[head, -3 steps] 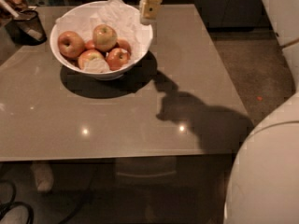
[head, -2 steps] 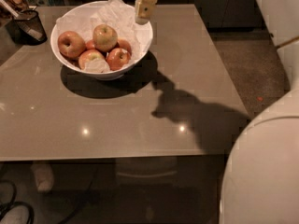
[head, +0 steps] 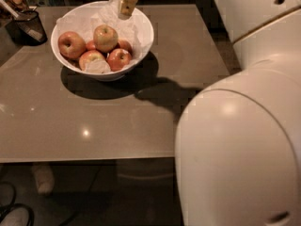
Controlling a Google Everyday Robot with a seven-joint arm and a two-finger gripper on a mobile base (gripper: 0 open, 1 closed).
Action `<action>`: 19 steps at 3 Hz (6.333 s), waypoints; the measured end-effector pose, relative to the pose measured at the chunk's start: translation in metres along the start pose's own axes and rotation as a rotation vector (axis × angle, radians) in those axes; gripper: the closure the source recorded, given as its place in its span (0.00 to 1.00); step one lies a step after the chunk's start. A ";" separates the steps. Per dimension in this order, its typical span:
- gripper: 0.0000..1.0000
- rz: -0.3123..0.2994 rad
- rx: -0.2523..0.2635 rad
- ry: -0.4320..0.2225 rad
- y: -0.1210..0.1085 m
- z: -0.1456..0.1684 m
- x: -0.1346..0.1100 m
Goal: Pick apple from white bowl
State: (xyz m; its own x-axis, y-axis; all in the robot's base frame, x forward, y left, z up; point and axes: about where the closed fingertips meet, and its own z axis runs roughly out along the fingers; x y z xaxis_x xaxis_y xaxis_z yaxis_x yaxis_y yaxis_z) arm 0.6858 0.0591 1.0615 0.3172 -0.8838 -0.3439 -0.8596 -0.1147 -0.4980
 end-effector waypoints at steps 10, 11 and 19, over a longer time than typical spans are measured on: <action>0.22 0.114 -0.200 -0.109 0.009 0.101 0.000; 0.22 0.128 -0.216 -0.117 0.012 0.105 0.002; 0.23 0.160 -0.302 -0.160 0.027 0.138 0.001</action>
Offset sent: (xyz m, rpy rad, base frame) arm 0.0349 0.0141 -0.0261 -0.0108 0.1074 0.0272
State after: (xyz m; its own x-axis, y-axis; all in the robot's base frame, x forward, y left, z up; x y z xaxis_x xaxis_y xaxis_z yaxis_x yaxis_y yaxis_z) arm 0.7183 0.1177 0.9377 0.2079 -0.8219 -0.5304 -0.9750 -0.1309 -0.1793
